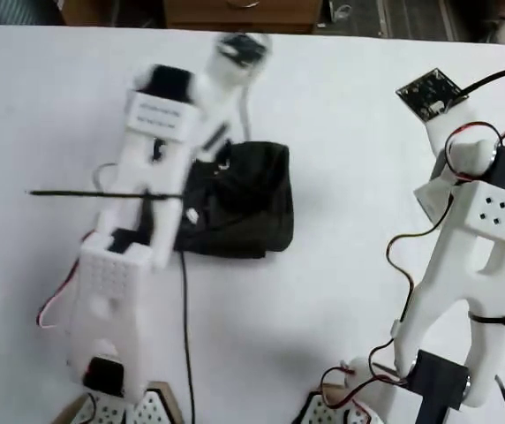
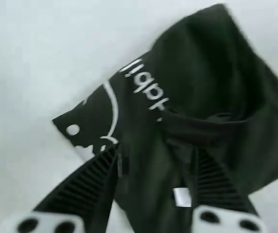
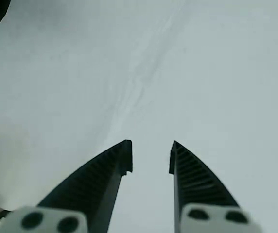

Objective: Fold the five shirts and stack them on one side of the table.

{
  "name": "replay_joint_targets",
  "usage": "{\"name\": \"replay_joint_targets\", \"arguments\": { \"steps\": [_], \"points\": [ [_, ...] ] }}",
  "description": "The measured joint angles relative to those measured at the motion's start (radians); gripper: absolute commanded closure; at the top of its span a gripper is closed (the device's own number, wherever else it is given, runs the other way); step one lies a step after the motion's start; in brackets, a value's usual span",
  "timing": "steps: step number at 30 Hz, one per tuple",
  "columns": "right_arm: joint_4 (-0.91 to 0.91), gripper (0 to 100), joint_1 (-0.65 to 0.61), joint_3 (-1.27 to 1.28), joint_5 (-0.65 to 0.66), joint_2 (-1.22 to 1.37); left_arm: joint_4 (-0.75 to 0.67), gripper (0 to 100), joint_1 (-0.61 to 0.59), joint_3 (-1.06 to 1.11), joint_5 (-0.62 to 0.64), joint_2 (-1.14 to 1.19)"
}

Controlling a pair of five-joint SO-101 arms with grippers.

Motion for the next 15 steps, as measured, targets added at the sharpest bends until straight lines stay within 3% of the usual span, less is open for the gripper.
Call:
{"name": "replay_joint_targets", "arguments": {
  "steps": [7, 15],
  "points": [
    [-0.028, 86.3, 0.0, 0.0, 0.0, 0.0, -0.029, 77, -0.044, 0.049, -0.017, 0.126],
    [-0.028, 86.3, 0.0, 0.0, 0.003, 0.0, -0.074, 77, 0.012, 0.049, -0.017, 0.21]
  ]
}}
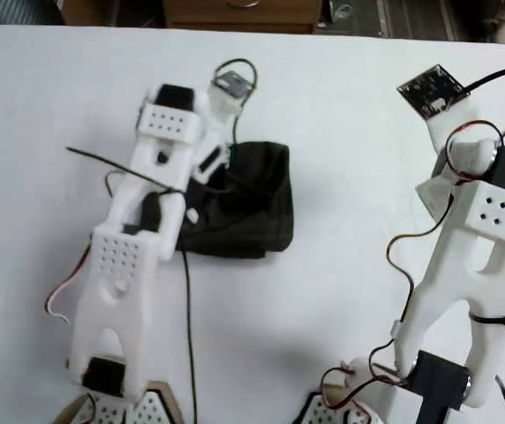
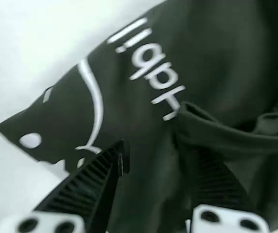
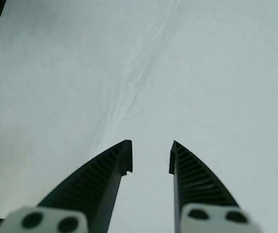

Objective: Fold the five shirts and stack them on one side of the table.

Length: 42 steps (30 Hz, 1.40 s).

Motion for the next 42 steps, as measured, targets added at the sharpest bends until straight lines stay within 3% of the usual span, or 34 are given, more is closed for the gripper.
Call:
{"name": "replay_joint_targets", "arguments": {
  "steps": [9, 19, 24, 31, 42],
  "points": [
    [-0.025, 86.4, 0.0, 0.0, 0.0, 0.0, 0.071, 77, 0.121, 0.014, 0.032, -0.005],
    [-0.064, 86.4, 0.0, 0.0, 0.0, 0.0, 0.083, 77, 0.17, 0.041, 0.049, -0.13],
    [-0.068, 86.4, 0.0, 0.0, 0.0, 0.0, 0.074, 77, 0.144, 0.046, 0.049, -0.207],
    [-0.068, 86.4, 0.0, 0.0, 0.0, 0.0, -0.031, 77, 0.029, 0.046, 0.026, -0.137],
    [-0.068, 86.4, 0.0, 0.0, 0.0, 0.0, -0.025, 77, 0.038, 0.044, 0.0, 0.014]
  ]
}}
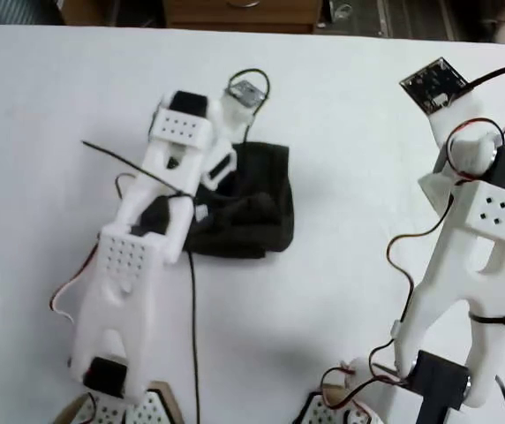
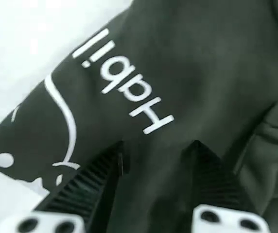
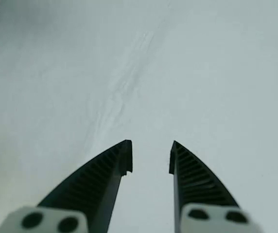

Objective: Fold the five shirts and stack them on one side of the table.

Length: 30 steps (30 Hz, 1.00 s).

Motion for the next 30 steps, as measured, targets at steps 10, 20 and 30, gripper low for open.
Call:
{"name": "replay_joint_targets", "arguments": {
  "steps": [10, 20, 30],
  "points": [
    [0.0, 86.4, 0.0, 0.0, 0.0, 0.0, 0.101, 77, 0.114, 0.006, 0.0, -0.026],
    [-0.037, 86.4, 0.0, 0.0, 0.0, 0.0, 0.104, 77, 0.184, 0.226, 0.0, -0.232],
    [-0.044, 86.4, 0.0, 0.0, 0.0, 0.0, -0.044, 77, 0.181, 0.565, 0.0, -0.347]
  ]
}}
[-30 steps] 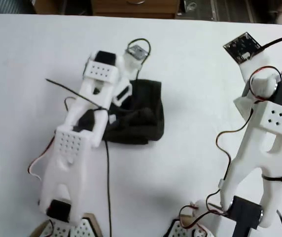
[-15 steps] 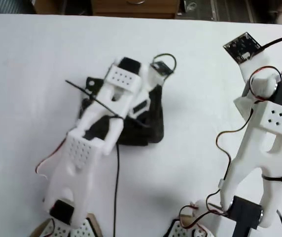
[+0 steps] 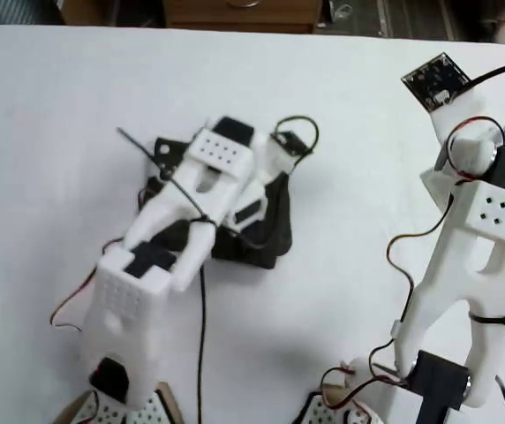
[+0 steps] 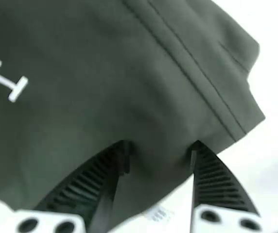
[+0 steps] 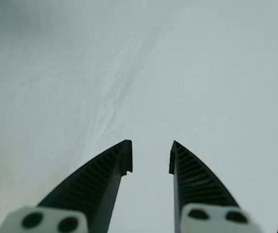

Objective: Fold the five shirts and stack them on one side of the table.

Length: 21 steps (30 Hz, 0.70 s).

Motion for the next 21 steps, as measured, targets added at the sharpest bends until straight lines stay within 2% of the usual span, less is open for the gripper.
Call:
{"name": "replay_joint_targets", "arguments": {
  "steps": [4, 10, 16, 19, 21],
  "points": [
    [0.0, 86.4, 0.0, 0.003, 0.0, 0.0, -0.11, 77, -0.026, 0.012, -0.003, 0.0],
    [-0.038, 86.4, -0.011, 0.08, -0.011, -0.002, -0.048, 77, -0.061, -0.055, -0.002, -0.037],
    [-0.23, 86.4, -0.089, 0.199, -0.212, 0.091, 0.103, 77, -0.173, -0.216, -0.02, -0.14],
    [-0.255, 86.9, -0.181, 0.184, -0.295, 0.189, 0.137, 77, -0.261, -0.232, -0.057, -0.149],
    [-0.242, 91.3, -0.269, 0.132, -0.338, 0.262, 0.14, 77, -0.336, -0.203, -0.083, -0.147]
  ]
}}
